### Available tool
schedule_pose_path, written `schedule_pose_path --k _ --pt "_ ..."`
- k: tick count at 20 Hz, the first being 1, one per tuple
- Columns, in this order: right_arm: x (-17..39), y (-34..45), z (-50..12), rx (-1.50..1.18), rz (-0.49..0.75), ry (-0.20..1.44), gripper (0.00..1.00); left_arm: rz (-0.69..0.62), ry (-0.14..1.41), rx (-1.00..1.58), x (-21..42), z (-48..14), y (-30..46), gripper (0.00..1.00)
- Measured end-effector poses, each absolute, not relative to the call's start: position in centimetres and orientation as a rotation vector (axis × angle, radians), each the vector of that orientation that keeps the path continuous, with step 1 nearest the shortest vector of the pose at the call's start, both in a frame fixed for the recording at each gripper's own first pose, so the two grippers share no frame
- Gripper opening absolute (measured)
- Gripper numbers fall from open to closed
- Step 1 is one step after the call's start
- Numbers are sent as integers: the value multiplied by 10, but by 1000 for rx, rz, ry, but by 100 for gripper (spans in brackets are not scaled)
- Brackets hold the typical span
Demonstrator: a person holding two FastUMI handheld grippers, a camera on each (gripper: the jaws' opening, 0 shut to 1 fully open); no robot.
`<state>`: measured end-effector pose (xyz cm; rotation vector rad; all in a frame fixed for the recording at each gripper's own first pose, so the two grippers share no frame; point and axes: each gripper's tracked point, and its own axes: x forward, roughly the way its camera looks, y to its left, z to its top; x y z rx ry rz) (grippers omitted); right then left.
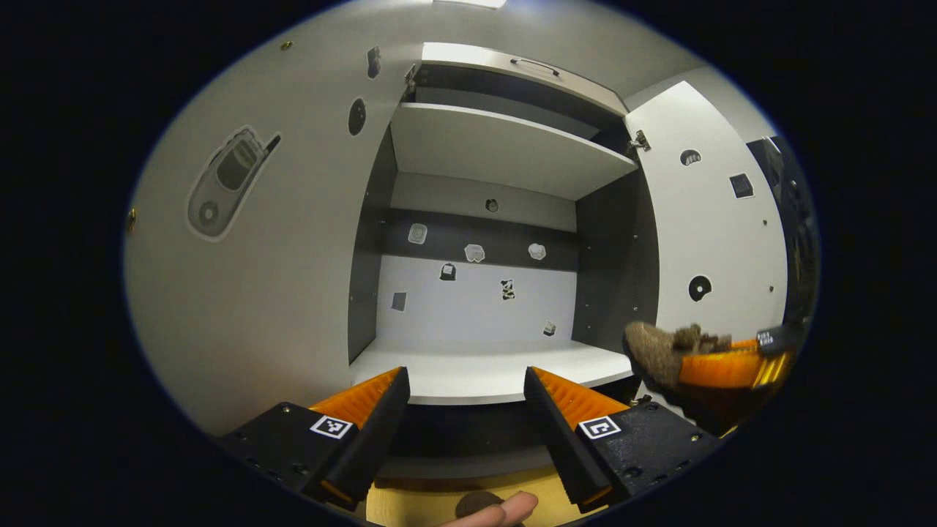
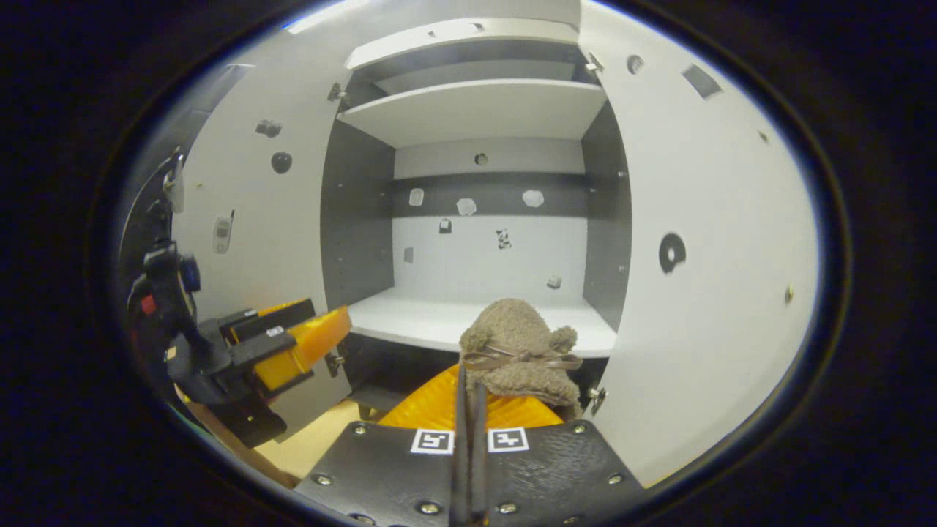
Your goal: Grab one shoe with the right hand and put it into the shoe cabinet, grab the other shoe with the left hand and put it into the shoe cabinet; then close the right door with the right hand and the left door with the left hand.
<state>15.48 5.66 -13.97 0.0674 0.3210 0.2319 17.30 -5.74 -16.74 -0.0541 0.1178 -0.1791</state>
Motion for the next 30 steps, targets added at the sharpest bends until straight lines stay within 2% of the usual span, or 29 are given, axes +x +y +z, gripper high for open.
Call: schedule_pose_path --k 2,3,8,13,19,21,26,27,30 --pt "183 54 -116 49 222 315 2 -182 121 -51 173 -169 -57 100" --pt "198 52 -107 51 213 307 2 -189 122 -45 172 -169 -59 96" --pt "274 63 -93 49 191 343 4 -206 122 -49 170 -167 -58 95" --pt "345 64 -121 -29 134 405 3 -213 139 -62 168 -171 -62 96" --pt "406 58 -184 -161 95 468 2 -207 124 -60 167 -167 -60 96" --pt "413 56 -199 -183 96 496 9 -195 116 -51 168 -165 -58 96" --pt "423 47 -223 -222 54 538 10 -185 123 -38 169 -169 -59 96" --pt "423 45 -225 -245 49 544 32 -182 125 -34 169 -170 -60 96" --pt "416 48 -221 -250 61 544 44 -182 129 -37 169 -172 -64 96"
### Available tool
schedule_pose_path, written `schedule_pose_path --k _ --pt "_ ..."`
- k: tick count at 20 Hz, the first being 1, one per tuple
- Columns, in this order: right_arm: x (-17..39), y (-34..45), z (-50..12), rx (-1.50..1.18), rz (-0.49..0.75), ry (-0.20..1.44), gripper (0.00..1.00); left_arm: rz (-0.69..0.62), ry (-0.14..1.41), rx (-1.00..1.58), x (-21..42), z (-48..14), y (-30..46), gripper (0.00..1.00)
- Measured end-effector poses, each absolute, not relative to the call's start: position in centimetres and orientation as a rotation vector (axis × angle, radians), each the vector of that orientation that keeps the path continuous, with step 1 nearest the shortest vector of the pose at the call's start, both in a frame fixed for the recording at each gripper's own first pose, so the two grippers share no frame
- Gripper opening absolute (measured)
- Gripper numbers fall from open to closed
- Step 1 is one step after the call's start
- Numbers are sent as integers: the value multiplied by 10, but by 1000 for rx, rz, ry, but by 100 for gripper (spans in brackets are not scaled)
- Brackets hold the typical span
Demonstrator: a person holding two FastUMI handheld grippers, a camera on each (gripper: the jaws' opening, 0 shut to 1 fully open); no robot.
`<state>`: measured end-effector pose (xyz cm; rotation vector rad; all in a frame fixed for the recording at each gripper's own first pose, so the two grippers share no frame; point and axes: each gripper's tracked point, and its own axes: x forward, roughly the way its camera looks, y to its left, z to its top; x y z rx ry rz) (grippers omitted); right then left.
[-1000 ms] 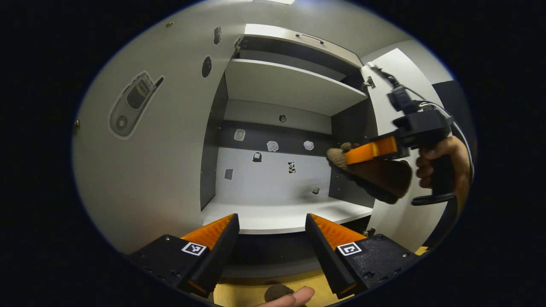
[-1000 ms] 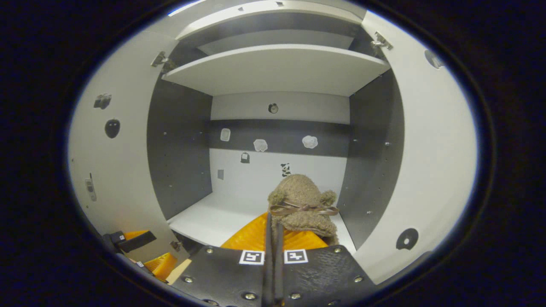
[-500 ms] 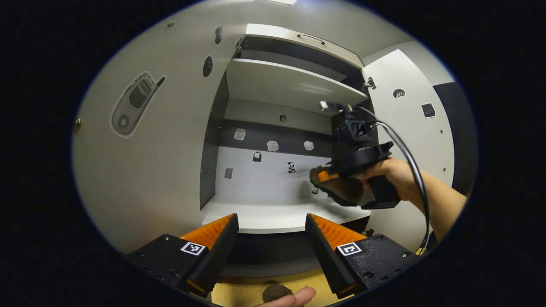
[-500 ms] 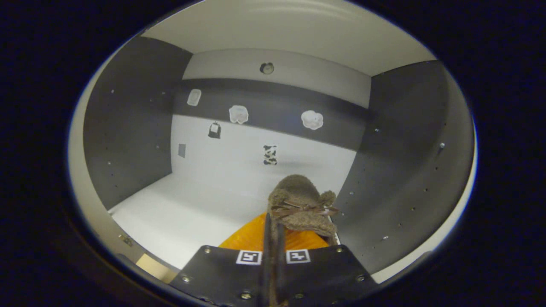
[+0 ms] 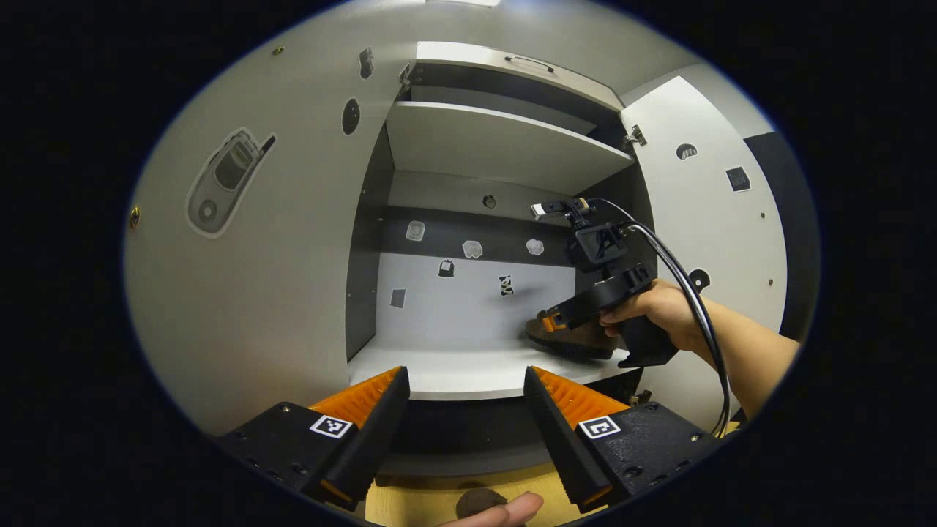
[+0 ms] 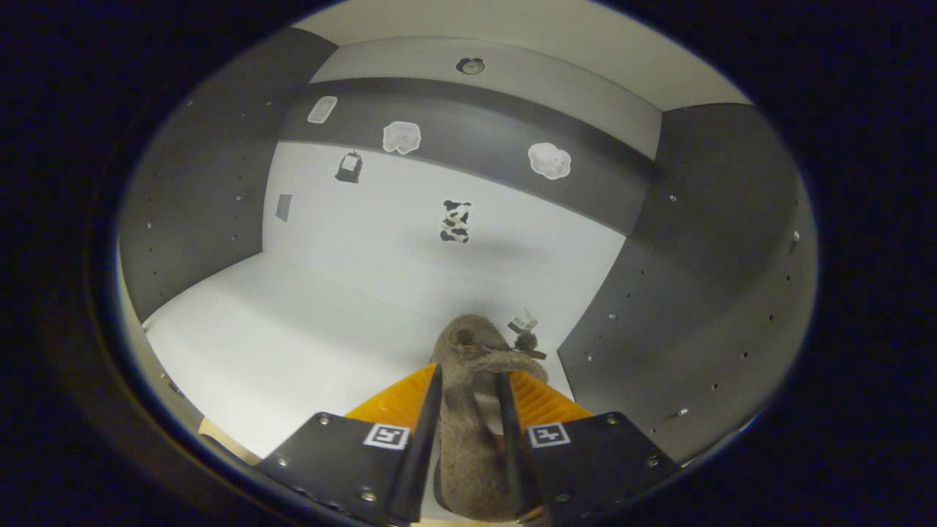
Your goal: Grab one shoe with the right hand and put it into the shoe cabinet, grab the other shoe with the left hand and put it into the shoe cabinet; then close the right door with the right hand and the left door with the left hand.
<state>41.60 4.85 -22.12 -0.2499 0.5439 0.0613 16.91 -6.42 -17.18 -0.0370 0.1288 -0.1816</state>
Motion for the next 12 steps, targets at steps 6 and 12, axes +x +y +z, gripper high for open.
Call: schedule_pose_path --k 6,12 --pt "370 51 -168 -285 72 421 88 -180 150 -24 165 -178 -73 96" --pt "290 49 -97 -190 58 189 99 -153 116 -44 163 -170 -72 96"
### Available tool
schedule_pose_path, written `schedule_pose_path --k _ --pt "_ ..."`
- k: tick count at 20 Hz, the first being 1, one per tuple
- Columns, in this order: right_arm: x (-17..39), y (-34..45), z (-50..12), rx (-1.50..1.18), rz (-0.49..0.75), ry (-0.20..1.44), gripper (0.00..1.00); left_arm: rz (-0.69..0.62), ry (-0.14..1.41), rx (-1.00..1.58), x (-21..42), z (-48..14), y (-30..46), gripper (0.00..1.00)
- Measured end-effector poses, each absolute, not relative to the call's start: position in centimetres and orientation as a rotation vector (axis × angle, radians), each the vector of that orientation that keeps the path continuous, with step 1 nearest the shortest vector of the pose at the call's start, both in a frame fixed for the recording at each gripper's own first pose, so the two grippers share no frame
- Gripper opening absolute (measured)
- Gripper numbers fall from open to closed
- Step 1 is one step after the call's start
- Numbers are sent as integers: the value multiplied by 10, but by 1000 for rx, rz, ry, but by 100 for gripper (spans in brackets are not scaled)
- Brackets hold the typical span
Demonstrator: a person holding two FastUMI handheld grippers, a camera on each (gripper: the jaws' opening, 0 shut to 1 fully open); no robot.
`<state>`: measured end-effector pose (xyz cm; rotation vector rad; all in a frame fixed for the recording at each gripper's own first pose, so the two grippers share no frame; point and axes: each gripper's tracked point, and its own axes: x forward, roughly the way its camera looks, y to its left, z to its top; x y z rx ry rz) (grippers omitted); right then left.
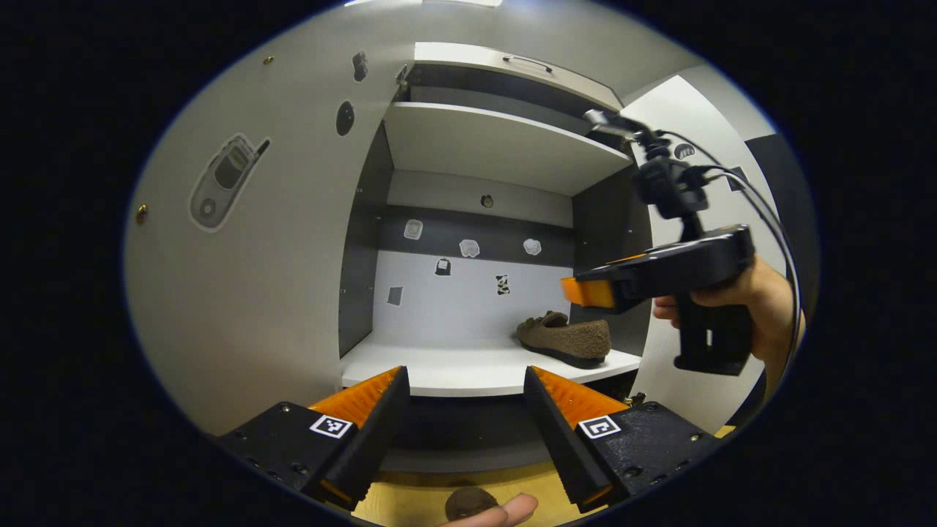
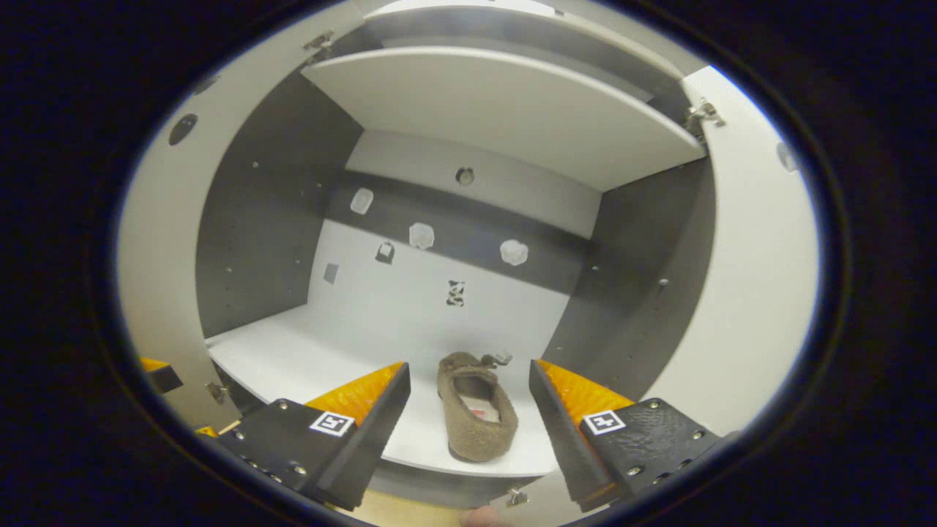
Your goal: Grab one shoe with the right hand and put it into the shoe cabinet, grab the other shoe with the left hand and put it into the shoe cabinet; then close the right door with the right hand and the left door with the left hand.
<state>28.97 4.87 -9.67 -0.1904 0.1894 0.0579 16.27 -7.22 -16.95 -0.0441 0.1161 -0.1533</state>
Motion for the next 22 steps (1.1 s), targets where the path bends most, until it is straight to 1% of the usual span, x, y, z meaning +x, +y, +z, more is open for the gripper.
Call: schedule_pose_path --k 2,5,7,11,14,17,18,19,22 --pt "258 45 -78 -128 55 113 99 -149 118 -35 161 -170 -74 96" --pt "208 44 -60 7 89 19 99 -127 133 -46 160 -177 -75 96" --pt "182 36 -63 21 92 -14 98 -110 165 -33 156 -189 -78 96" --pt "143 12 -80 14 40 -54 98 -90 238 53 134 -229 -84 96" --pt "126 10 -89 54 49 -70 98 -103 314 70 110 -274 -85 97" --pt "116 21 -93 92 91 -78 98 -85 390 76 91 -315 -76 97" --pt "114 23 -93 100 100 -84 98 -99 389 65 89 -323 -78 98" --pt "112 24 -93 105 102 -88 98 -125 399 53 85 -332 -82 98" --pt "112 24 -97 101 93 -87 98 -116 489 16 77 -371 -74 97"
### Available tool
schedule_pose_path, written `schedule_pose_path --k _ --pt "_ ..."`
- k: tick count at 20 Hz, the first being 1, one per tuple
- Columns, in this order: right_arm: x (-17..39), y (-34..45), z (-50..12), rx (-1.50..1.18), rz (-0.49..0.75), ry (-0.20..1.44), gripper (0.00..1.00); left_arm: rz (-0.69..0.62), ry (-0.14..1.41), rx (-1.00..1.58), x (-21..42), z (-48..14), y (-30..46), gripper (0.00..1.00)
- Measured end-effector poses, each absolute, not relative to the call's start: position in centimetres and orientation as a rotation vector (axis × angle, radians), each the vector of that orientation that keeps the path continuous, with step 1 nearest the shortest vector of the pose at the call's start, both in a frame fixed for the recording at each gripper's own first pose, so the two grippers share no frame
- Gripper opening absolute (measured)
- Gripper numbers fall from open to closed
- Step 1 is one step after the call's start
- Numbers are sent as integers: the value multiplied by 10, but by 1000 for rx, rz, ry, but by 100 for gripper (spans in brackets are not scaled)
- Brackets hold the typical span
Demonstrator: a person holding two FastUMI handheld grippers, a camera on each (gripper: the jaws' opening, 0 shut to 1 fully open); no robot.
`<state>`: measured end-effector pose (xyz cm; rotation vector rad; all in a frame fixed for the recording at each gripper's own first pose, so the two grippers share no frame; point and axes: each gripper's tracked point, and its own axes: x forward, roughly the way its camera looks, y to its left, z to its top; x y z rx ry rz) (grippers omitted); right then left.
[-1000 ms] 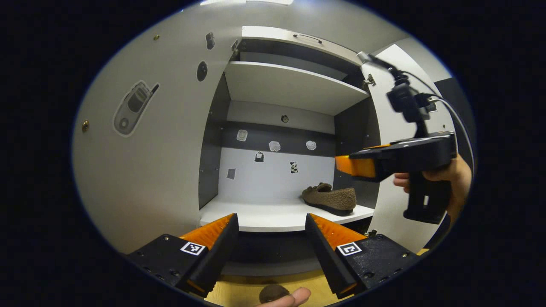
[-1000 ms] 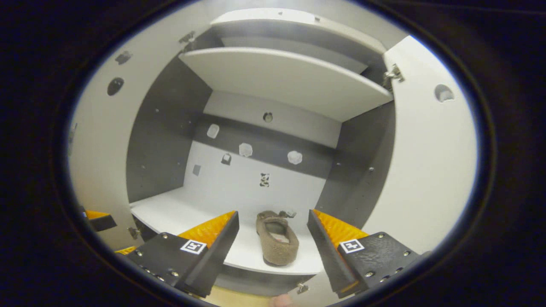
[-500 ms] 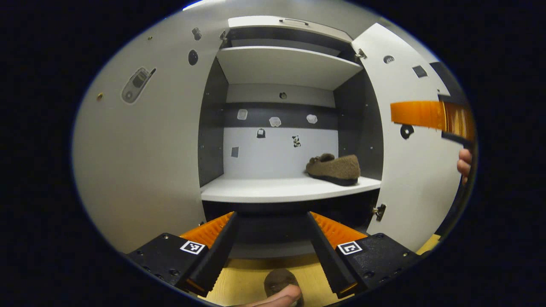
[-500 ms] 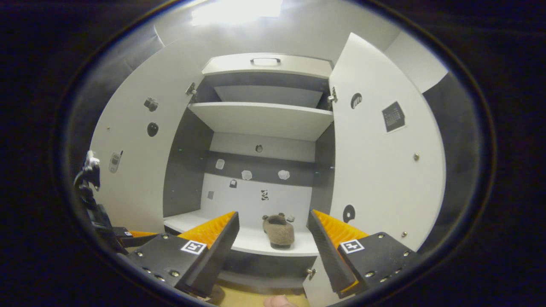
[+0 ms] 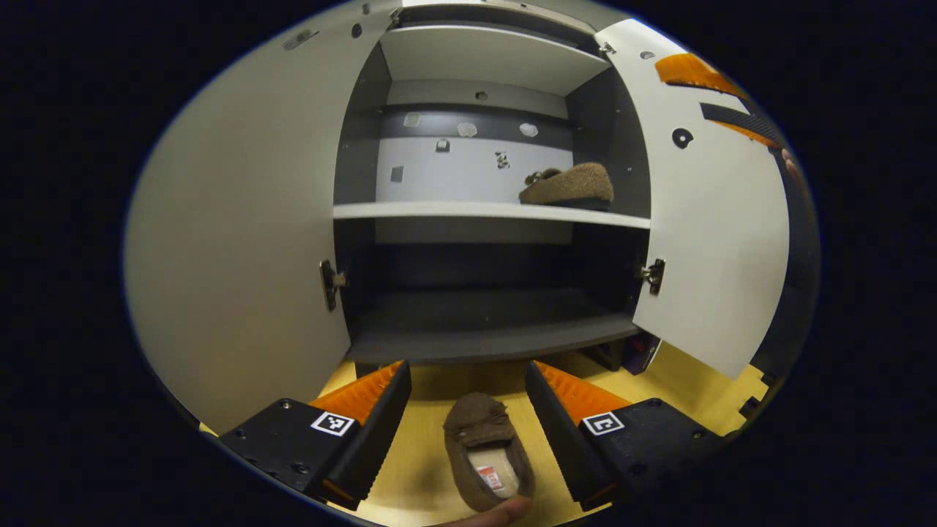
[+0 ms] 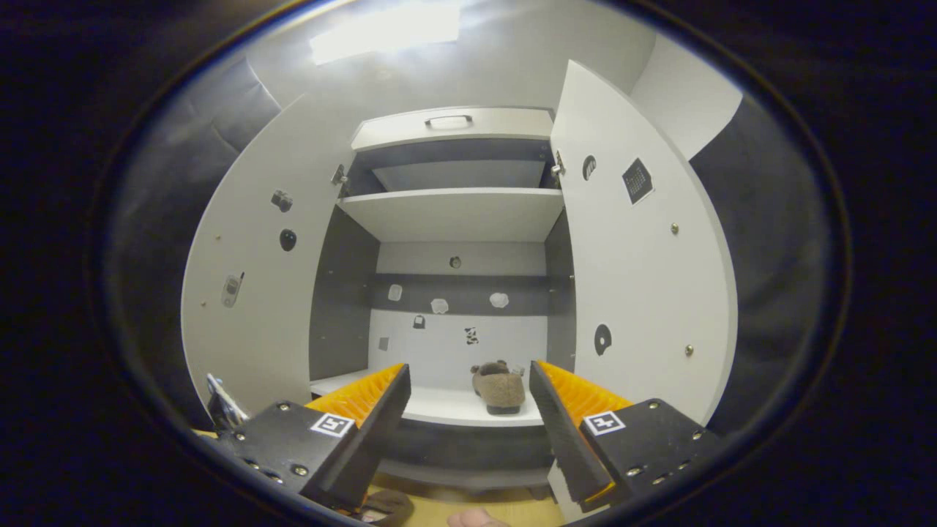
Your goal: Grab one shoe with the right hand and put it into the shoe cabinet, grab the other shoe with the left hand and put it into the shoe cabinet; then close the right door with the right hand and the left door with the left hand.
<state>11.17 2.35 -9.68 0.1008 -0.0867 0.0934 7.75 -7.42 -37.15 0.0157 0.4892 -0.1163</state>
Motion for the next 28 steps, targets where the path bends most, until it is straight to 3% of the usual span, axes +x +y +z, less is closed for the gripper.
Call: schedule_pose_path --k 9,11,13,17,18,23,28 --pt "121 -1 -112 144 6 -58 98 -119 784 35 36 -475 -59 95" --pt "123 -5 -113 145 -7 -49 98 -119 884 23 26 -497 -55 85" --pt "123 -8 -110 141 -17 -48 98 -152 930 -55 21 -503 -61 66" --pt "118 -9 -103 116 -16 -66 98 -153 932 -46 26 -503 -56 22" --pt "116 -8 -102 112 -12 -68 98 -161 947 -32 23 -502 -61 6" --pt "111 -15 -99 113 -6 -65 98 -160 853 11 29 -465 -63 1" --pt "104 -20 -85 104 -1 -82 98 -155 654 28 53 -386 -67 1"
